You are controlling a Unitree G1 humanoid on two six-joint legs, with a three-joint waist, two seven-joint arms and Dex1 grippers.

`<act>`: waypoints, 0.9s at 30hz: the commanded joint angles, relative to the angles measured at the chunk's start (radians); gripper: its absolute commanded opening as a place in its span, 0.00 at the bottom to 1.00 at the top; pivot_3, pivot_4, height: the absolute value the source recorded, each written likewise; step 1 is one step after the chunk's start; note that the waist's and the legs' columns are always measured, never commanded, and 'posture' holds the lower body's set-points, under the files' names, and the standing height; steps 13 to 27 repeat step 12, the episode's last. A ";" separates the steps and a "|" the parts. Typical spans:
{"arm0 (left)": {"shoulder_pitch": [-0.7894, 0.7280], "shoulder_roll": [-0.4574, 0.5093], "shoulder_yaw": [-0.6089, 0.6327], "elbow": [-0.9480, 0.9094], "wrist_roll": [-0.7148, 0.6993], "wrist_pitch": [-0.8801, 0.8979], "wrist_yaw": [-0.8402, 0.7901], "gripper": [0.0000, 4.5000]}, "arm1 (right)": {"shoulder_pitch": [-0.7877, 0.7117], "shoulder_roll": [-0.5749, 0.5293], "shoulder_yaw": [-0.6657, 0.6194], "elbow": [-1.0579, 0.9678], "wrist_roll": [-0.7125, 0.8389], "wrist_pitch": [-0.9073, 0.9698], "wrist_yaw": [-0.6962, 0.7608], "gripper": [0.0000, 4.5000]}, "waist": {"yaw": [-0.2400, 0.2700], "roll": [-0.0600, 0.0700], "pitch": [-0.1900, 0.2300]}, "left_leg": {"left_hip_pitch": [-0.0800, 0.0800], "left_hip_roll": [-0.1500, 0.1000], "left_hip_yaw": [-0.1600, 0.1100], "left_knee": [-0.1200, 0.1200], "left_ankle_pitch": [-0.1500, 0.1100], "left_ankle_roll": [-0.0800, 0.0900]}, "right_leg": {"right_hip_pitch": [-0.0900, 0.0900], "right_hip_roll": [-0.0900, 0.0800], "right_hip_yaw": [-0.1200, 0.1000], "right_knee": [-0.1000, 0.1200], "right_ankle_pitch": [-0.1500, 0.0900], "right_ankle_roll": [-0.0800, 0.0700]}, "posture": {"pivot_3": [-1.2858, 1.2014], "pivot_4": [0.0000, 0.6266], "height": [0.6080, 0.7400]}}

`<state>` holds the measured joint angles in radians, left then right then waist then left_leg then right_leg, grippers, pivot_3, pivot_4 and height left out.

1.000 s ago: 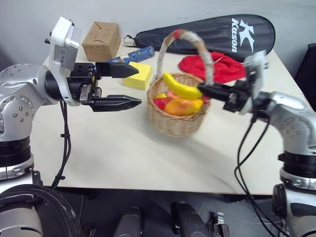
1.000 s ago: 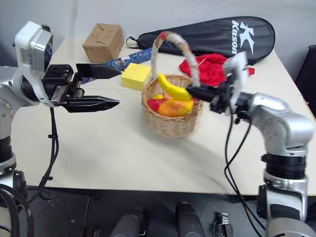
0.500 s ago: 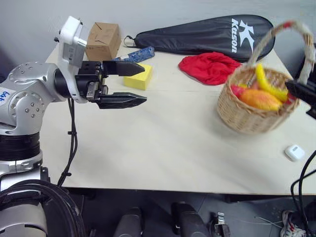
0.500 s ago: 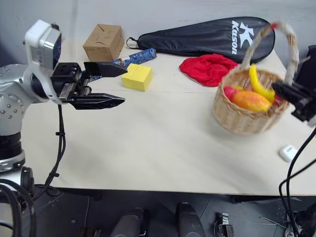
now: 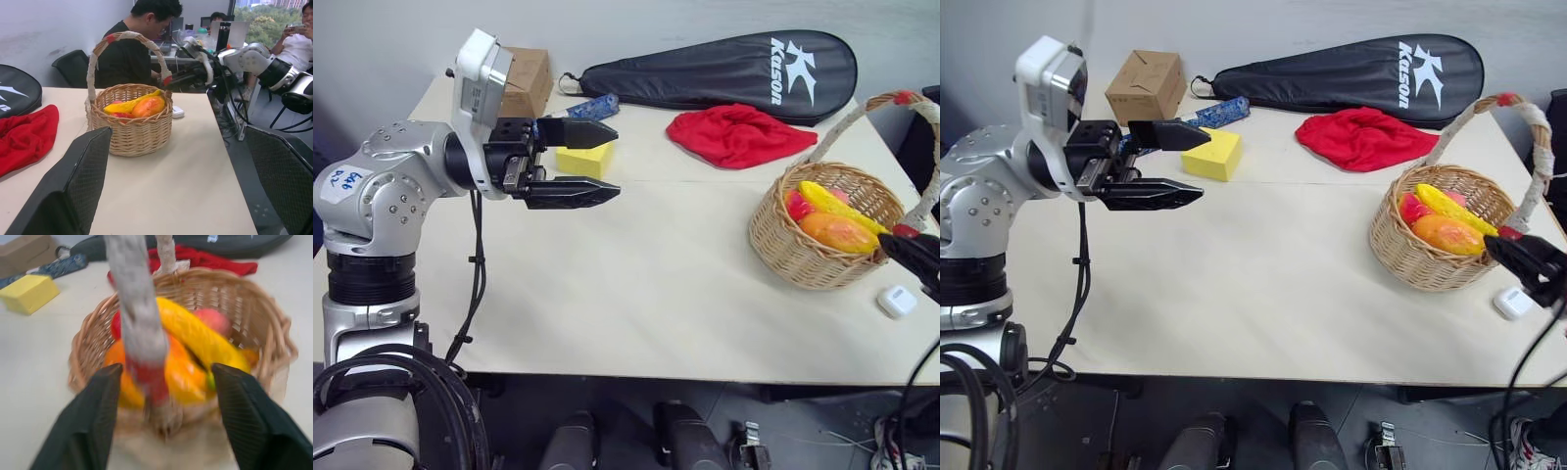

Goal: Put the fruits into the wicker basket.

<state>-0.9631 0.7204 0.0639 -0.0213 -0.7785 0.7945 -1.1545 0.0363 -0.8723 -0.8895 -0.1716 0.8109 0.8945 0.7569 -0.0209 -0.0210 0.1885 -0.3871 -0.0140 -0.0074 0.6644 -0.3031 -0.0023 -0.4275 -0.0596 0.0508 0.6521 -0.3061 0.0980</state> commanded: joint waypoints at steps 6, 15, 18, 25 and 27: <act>-0.019 0.014 0.014 0.048 0.014 -0.030 -0.060 1.00 | 0.278 -0.270 -0.428 0.086 -0.018 0.047 0.377 0.99 | -0.005 -0.001 0.001 | 0.002 0.000 0.001 0.000 -0.001 0.001 | 0.002 0.006 0.002 -0.001 0.000 0.001 | 0.52 0.24 1.00; -0.040 0.005 -0.011 0.134 0.075 -0.073 -0.093 1.00 | 0.298 -0.346 -0.438 0.205 -0.124 -0.055 0.472 0.99 | -0.008 -0.002 0.001 | 0.004 0.004 0.006 0.000 -0.001 0.001 | 0.003 0.015 0.007 -0.003 0.001 0.003 | 0.52 0.24 1.00; -0.040 0.005 -0.011 0.134 0.075 -0.073 -0.093 1.00 | 0.298 -0.346 -0.438 0.205 -0.124 -0.055 0.472 0.99 | -0.008 -0.002 0.001 | 0.004 0.004 0.006 0.000 -0.001 0.001 | 0.003 0.015 0.007 -0.003 0.001 0.003 | 0.52 0.24 1.00; -0.040 0.005 -0.011 0.134 0.075 -0.073 -0.093 1.00 | 0.298 -0.346 -0.438 0.205 -0.124 -0.055 0.472 0.99 | -0.008 -0.002 0.001 | 0.004 0.004 0.006 0.000 -0.001 0.001 | 0.003 0.015 0.007 -0.003 0.001 0.003 | 0.52 0.24 1.00; -0.040 0.005 -0.011 0.134 0.075 -0.073 -0.093 1.00 | 0.298 -0.346 -0.438 0.205 -0.124 -0.055 0.472 0.99 | -0.008 -0.002 0.001 | 0.004 0.004 0.006 0.000 -0.001 0.001 | 0.003 0.015 0.007 -0.003 0.001 0.003 | 0.52 0.24 1.00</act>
